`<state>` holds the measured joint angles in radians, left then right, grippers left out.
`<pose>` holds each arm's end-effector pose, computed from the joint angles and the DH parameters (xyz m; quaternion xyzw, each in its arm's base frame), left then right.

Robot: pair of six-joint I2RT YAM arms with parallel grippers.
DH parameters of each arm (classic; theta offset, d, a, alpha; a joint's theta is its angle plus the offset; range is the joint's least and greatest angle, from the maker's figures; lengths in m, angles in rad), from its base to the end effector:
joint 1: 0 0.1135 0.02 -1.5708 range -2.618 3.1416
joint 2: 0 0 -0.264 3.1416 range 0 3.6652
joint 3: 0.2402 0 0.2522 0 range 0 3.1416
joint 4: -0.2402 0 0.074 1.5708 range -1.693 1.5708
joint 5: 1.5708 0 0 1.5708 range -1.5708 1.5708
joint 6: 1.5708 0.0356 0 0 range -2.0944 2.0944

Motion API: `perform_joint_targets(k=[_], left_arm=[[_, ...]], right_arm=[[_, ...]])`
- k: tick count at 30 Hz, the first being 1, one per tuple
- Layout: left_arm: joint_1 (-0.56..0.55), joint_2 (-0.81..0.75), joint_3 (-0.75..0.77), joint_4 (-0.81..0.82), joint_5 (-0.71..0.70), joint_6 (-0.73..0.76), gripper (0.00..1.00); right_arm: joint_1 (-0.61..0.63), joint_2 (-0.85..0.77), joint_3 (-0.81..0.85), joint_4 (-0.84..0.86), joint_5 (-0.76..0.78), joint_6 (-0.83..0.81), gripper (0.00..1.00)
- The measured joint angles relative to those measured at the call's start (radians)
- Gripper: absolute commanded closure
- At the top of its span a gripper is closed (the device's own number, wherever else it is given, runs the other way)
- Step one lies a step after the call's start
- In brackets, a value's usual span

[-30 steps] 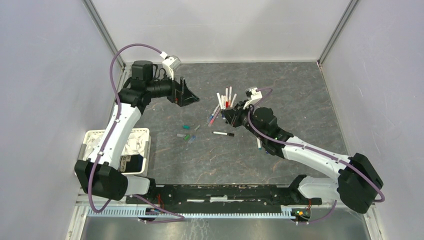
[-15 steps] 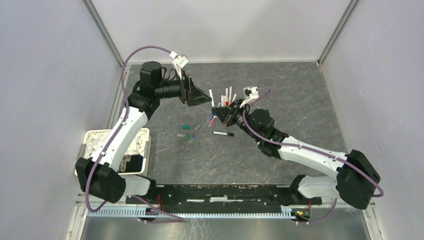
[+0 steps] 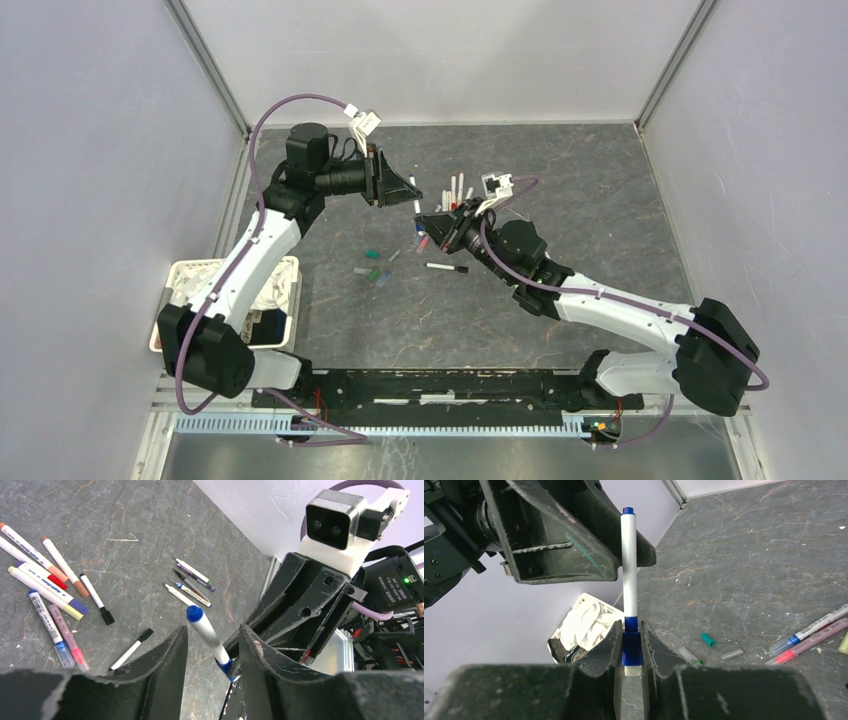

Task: Open the pen caps
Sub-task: Pick up the pen from the center of the board.

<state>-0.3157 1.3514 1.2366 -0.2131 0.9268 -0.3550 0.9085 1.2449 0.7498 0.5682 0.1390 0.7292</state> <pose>0.2792 -0.1212 0.3720 0.2459 0.7323 -0.5146 0.3722 0.1813 0.2245 0.3080 -0.0101 0.6810 0.5014 0.5336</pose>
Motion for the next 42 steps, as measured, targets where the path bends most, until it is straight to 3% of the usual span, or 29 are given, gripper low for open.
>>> perform_joint_targets(k=[5, 9, 10, 14, 19, 23, 30, 35, 42], left_arm=[[0.000, 0.010, 0.000, 0.014, 0.012, -0.013, 0.68], [0.000, 0.011, 0.000, 0.022, 0.024, -0.018, 0.96], [0.000, 0.011, 0.000, 0.025, 0.035, -0.026, 0.97], [-0.005, 0.012, 0.000, 0.023, 0.050, -0.026, 0.98], [-0.005, 0.023, 0.015, -0.035, 0.068, 0.005, 0.98], [-0.006, 0.053, 0.076, -0.158, 0.077, 0.121, 0.98], [-0.052, 0.056, 0.150, -0.423, 0.077, 0.457, 0.98], [-0.124, 0.056, 0.153, -0.558, 0.077, 0.611, 0.98], [-0.151, 0.056, 0.166, -0.631, 0.077, 0.678, 0.98]], right_arm=[[0.018, 0.016, 0.014, 0.000, 0.003, -0.001, 1.00], [0.025, 0.027, 0.028, -0.002, 0.006, -0.003, 1.00], [0.026, 0.029, 0.029, -0.005, 0.006, -0.008, 0.96], [0.027, 0.034, 0.032, -0.015, 0.002, -0.019, 0.67], [0.027, 0.032, 0.074, -0.059, -0.026, -0.051, 0.49], [0.003, -0.018, 0.080, -0.122, -0.074, -0.098, 0.45], [-0.122, -0.108, 0.133, -0.237, -0.186, -0.125, 0.51], [-0.132, -0.101, 0.145, -0.224, -0.285, -0.100, 0.54], [-0.132, -0.086, 0.128, -0.198, -0.394, -0.076, 0.41]])
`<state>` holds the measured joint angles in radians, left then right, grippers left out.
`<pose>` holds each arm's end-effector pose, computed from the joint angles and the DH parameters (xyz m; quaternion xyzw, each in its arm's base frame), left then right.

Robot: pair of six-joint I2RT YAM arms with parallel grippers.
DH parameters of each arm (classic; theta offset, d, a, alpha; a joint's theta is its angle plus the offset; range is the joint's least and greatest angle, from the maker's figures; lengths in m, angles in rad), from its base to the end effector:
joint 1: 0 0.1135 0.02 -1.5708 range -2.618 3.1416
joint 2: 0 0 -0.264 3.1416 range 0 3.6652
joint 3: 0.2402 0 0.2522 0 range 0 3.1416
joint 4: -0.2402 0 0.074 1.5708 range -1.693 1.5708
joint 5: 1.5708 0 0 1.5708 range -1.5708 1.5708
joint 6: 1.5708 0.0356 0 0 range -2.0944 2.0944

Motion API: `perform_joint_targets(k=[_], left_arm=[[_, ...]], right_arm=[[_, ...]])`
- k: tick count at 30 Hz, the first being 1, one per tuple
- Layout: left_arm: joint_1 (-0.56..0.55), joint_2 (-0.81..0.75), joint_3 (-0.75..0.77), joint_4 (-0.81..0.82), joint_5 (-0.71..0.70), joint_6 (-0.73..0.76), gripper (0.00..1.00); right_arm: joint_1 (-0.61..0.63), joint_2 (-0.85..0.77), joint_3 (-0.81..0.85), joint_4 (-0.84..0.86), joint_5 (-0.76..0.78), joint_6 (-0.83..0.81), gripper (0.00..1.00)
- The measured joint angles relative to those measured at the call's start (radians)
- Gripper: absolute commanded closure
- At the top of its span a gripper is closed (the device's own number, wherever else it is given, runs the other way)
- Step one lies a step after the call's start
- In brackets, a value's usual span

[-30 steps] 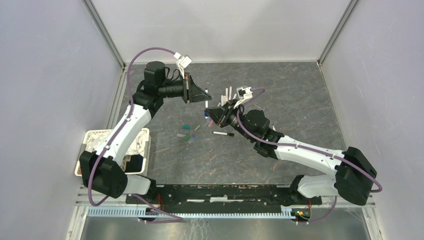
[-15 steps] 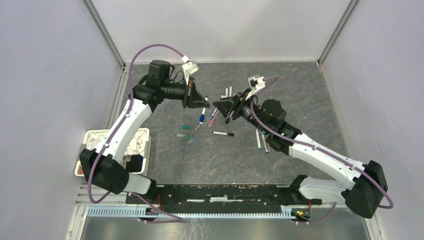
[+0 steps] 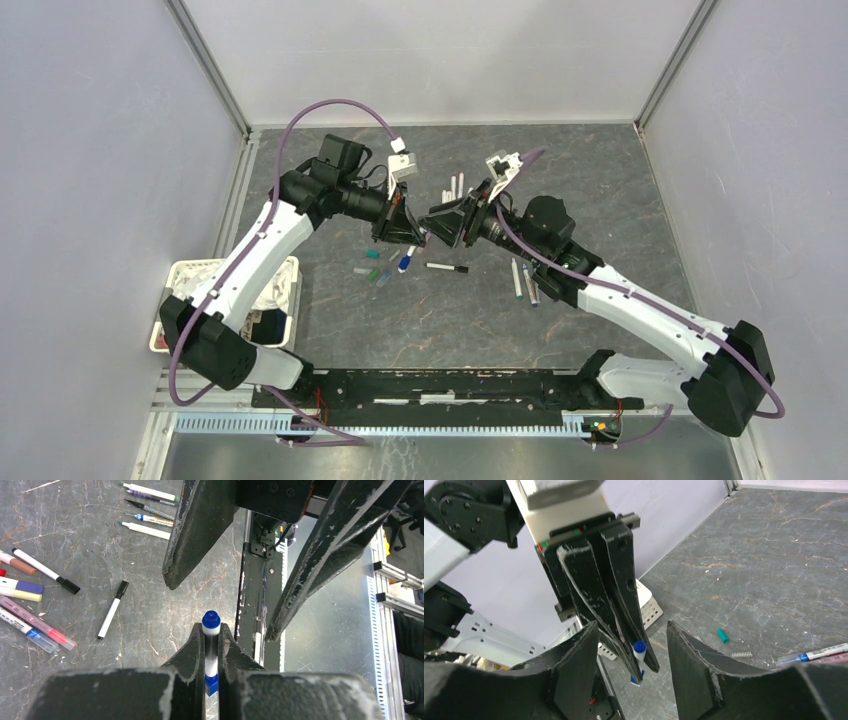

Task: Open the pen caps
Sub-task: Pick up the pen from the center of the board.

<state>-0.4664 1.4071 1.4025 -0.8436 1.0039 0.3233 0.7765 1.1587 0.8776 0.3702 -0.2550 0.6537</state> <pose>0.2400 -0.1544 0.3630 0.4724 0.6915 -0.4711 0.2769 0.1894 0.1986 0.3547 -0.1347 0.6624 0.5447 0.4963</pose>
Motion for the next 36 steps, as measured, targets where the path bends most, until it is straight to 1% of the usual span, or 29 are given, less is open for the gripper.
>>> perform_joint_targets(k=[4, 9, 18, 24, 31, 34, 36], left_arm=[[0.000, 0.000, 0.013, -0.018, 0.001, 0.023, 0.98], [0.000, 0.000, 0.014, -0.045, 0.002, 0.048, 0.98], [0.000, 0.000, 0.024, -0.037, 0.020, 0.048, 0.98], [0.000, 0.000, 0.024, -0.012, 0.029, 0.028, 0.98], [0.002, -0.001, 0.024, 0.006, 0.038, -0.005, 0.98], [0.005, -0.003, 0.024, 0.019, 0.038, -0.037, 0.98], [0.005, -0.003, 0.024, 0.033, 0.039, -0.057, 0.98]], right_arm=[[-0.001, -0.030, -0.024, -0.021, -0.020, -0.037, 0.44], [-0.002, -0.043, -0.024, -0.028, -0.047, -0.049, 0.56], [-0.005, -0.005, -0.050, 0.042, -0.081, 0.013, 0.60], [-0.004, 0.006, -0.060, 0.076, -0.081, 0.046, 0.73], [-0.007, 0.013, -0.077, 0.119, -0.074, 0.080, 0.93], [-0.009, 0.015, -0.092, 0.155, -0.066, 0.104, 0.99], [-0.010, 0.015, -0.102, 0.182, -0.055, 0.121, 1.00]])
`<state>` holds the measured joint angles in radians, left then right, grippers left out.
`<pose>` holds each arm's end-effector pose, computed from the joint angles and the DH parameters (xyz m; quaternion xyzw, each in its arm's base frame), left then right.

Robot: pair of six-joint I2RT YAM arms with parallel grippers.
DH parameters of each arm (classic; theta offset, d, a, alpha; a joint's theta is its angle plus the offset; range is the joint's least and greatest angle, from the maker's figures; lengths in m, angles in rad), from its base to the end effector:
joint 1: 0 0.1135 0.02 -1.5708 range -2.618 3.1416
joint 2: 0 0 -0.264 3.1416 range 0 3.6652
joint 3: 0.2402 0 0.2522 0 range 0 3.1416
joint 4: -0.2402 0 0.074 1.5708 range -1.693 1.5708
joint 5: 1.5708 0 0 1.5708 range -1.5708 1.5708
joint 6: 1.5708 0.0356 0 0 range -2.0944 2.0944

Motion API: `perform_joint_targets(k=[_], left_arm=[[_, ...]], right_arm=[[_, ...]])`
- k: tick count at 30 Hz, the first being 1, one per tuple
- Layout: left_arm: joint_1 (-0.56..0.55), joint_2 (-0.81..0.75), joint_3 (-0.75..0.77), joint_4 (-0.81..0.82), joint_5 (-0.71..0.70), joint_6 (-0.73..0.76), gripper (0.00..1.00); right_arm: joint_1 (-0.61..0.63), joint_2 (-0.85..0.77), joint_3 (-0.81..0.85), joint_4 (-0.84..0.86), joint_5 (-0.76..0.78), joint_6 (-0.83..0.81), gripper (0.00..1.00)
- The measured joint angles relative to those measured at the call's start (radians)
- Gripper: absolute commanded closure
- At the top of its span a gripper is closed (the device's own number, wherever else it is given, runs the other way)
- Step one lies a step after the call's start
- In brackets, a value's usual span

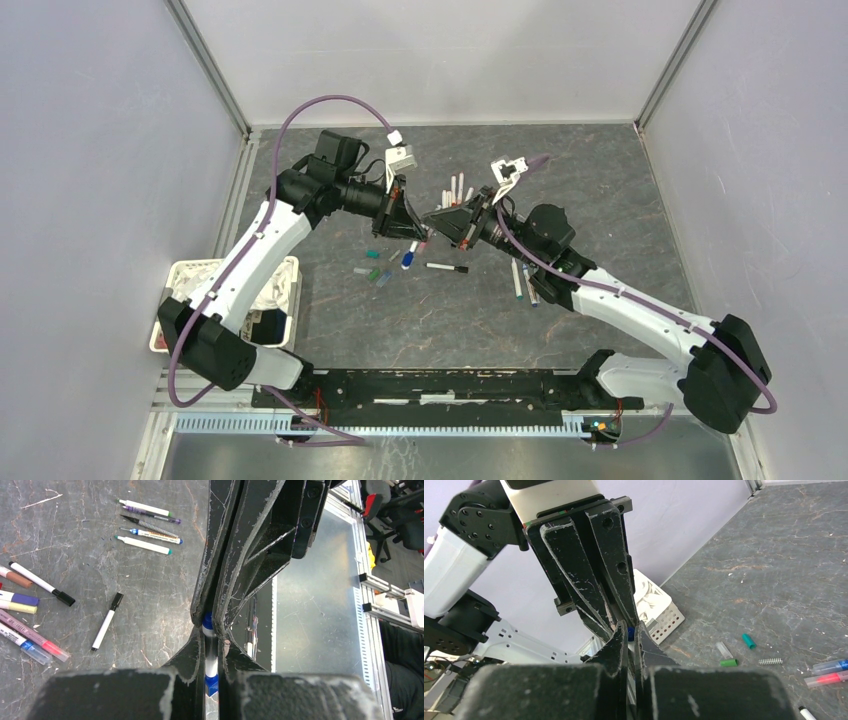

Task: Open the pen caps
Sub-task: Pick up the pen from the center of the board.

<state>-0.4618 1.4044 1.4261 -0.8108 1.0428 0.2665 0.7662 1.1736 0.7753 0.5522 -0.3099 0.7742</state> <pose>0.2411 -0.1544 0.3739 0.4629 0.6816 -0.4905 0.2839 0.1896 0.1975 0.3338 -0.1146 0.6433 0.5945 0.4686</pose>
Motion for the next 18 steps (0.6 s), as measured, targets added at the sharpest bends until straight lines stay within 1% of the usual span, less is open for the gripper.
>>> perform_joint_targets(k=[1, 2, 3, 4, 7, 8, 10, 13, 18], left_arm=[[0.000, 0.000, 0.000, 0.007, 0.001, -0.011, 0.95], [0.000, 0.000, 0.000, 0.014, 0.003, -0.019, 0.84], [0.001, 0.000, 0.000, 0.020, 0.003, -0.025, 0.67], [0.002, 0.000, 0.000, 0.029, 0.004, -0.034, 0.55], [-0.001, 0.000, 0.001, 0.056, 0.006, -0.053, 0.30], [-0.001, 0.000, 0.002, 0.061, 0.005, -0.059, 0.24], [-0.002, -0.001, 0.002, 0.065, 0.003, -0.065, 0.21], [-0.002, -0.002, 0.002, 0.063, -0.005, -0.067, 0.21], [-0.002, -0.011, -0.006, 0.049, -0.018, -0.061, 0.27]], right_arm=[[-0.001, 0.000, -0.004, 0.010, 0.005, 0.008, 1.00], [-0.001, 0.000, -0.006, 0.017, 0.011, 0.015, 1.00], [-0.001, 0.000, -0.006, 0.019, 0.018, 0.019, 1.00], [-0.001, -0.002, -0.006, 0.023, 0.026, 0.024, 1.00], [-0.004, -0.011, -0.006, 0.018, 0.042, 0.029, 1.00], [-0.007, -0.016, -0.006, 0.011, 0.047, 0.029, 1.00], [-0.016, -0.032, -0.006, -0.003, 0.058, 0.022, 1.00], [-0.044, -0.070, -0.006, -0.022, 0.082, 0.014, 1.00], [-0.075, -0.140, -0.010, -0.028, 0.132, 0.013, 1.00]])
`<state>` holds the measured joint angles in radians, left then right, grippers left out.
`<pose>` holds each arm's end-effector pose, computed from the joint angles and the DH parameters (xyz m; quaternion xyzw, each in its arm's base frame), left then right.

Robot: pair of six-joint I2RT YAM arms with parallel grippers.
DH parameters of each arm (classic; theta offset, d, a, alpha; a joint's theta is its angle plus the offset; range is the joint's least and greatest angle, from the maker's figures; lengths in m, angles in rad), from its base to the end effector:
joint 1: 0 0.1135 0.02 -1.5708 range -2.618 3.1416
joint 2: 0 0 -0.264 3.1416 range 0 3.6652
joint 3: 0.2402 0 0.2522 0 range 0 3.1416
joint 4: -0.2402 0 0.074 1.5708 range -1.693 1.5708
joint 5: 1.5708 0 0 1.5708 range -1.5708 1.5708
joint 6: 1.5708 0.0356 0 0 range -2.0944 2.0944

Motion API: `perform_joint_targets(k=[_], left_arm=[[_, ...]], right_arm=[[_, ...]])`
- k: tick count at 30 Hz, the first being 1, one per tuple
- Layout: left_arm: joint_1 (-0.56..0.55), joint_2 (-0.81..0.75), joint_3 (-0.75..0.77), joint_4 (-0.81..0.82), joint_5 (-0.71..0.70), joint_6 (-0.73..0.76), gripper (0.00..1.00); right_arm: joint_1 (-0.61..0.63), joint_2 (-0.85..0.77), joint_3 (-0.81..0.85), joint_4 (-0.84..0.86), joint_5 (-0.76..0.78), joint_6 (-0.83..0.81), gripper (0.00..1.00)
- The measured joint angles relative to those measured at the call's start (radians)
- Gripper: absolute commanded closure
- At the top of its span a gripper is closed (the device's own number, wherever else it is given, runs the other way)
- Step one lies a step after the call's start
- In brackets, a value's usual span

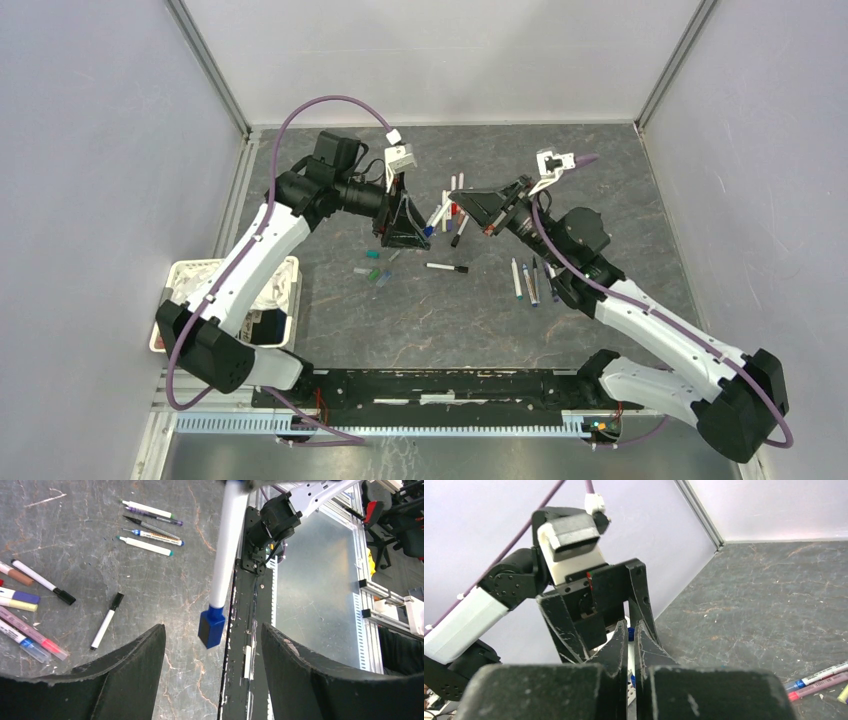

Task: Open the pen caps
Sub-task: Pick up the pen from the center of the board.

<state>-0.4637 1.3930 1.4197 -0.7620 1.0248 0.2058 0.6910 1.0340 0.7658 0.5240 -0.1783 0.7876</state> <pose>0.2414 -0.1548 0.3778 0.4496 0.6871 -0.4899 0.2930 0.1829 0.1595 0.3609 -0.0410 0.6114 0.5714 0.5459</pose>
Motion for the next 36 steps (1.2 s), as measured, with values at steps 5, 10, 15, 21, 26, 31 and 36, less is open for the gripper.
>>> perform_joint_targets(k=[5, 10, 15, 21, 26, 31, 36], left_arm=[[0.000, -0.005, -0.029, -0.019, 0.006, 0.011, 0.37], [-0.001, -0.005, -0.034, -0.024, 0.009, 0.016, 0.53], [-0.002, -0.003, -0.035, -0.021, 0.022, 0.016, 0.61], [-0.014, 0.016, -0.060, -0.017, 0.026, 0.016, 0.60], [-0.025, 0.043, -0.068, -0.017, 0.021, 0.017, 0.56], [-0.027, 0.047, -0.068, -0.011, -0.006, 0.016, 0.82], [-0.030, 0.047, -0.067, -0.002, -0.050, 0.027, 0.98]], right_arm=[[0.000, -0.033, -0.014, 0.006, 0.032, 0.000, 1.00], [0.000, -0.024, -0.025, 0.008, 0.040, 0.005, 1.00], [0.000, -0.022, -0.048, 0.015, 0.046, 0.018, 1.00], [0.000, -0.018, -0.067, 0.040, 0.049, 0.039, 1.00], [0.000, -0.018, -0.080, 0.053, 0.050, 0.053, 1.00], [0.000, -0.018, -0.086, 0.058, 0.053, 0.054, 1.00], [-0.006, -0.018, -0.100, 0.049, 0.076, 0.052, 0.94]])
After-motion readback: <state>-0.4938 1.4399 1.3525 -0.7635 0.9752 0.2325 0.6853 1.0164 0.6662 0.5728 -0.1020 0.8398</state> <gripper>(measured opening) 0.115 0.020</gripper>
